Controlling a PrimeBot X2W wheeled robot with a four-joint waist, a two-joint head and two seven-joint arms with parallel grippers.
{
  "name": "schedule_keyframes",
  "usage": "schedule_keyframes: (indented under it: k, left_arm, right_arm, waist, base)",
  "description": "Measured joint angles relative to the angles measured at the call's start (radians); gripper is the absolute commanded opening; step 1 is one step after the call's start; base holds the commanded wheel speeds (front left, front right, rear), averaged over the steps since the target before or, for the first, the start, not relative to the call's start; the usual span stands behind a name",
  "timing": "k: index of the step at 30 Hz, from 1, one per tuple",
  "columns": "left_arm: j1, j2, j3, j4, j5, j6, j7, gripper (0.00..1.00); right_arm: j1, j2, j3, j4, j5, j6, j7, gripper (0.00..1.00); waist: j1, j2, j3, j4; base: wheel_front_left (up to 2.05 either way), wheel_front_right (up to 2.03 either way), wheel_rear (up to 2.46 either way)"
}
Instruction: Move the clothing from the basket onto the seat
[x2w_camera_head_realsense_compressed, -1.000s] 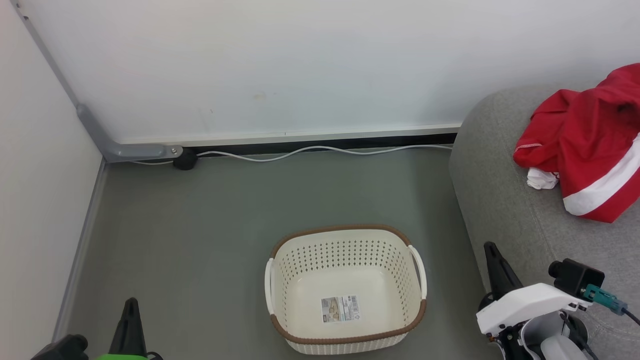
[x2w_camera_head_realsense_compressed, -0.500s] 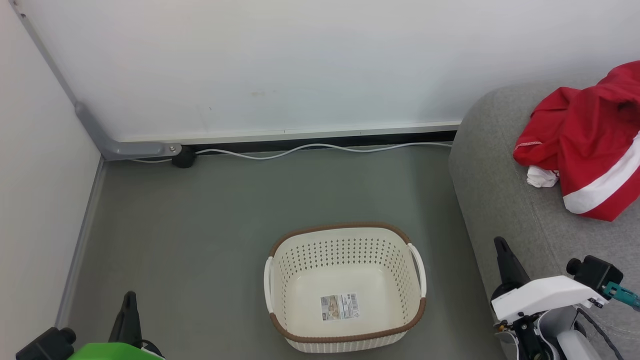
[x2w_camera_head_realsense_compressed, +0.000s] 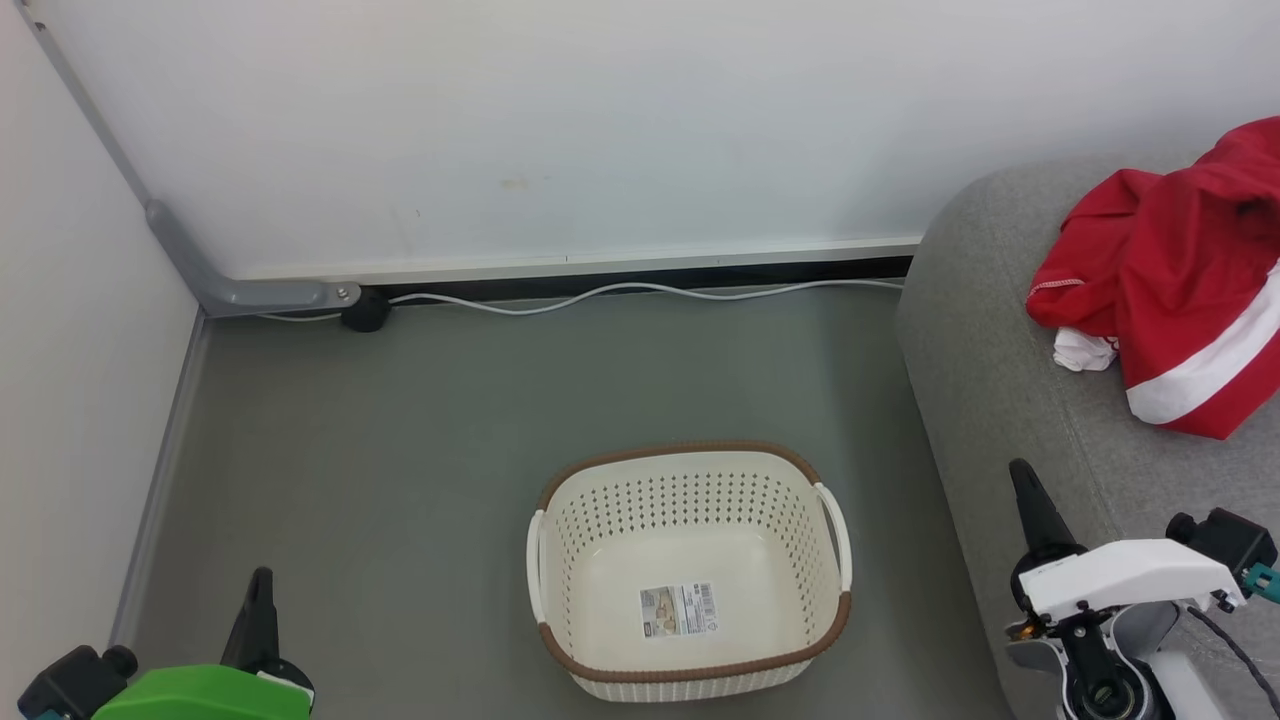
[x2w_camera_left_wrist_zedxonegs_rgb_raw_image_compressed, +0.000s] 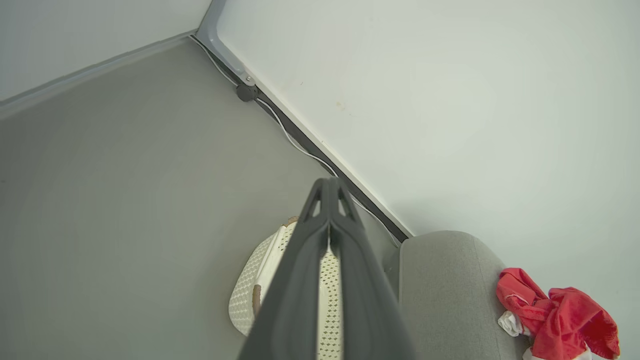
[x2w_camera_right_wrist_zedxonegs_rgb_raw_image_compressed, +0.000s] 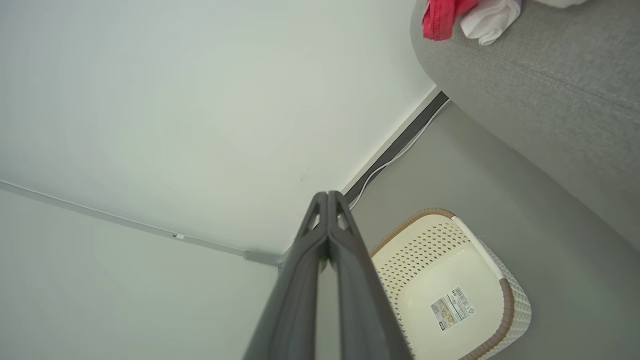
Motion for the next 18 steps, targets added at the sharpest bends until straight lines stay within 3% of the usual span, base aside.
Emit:
schedule_keyframes:
  k: [18]
  left_arm:
    - [-0.051, -0.01, 0.028, 0.04, -0.199, -0.036, 0.053, 0.0]
  right_arm:
    - [-0.025, 0.0, -0.064, 0.014, 0.214, 0.035, 0.047, 0.0]
  waist:
    - [0.0, 0.0, 0.007, -0.002]
  base:
    - [0.0, 0.0, 0.0]
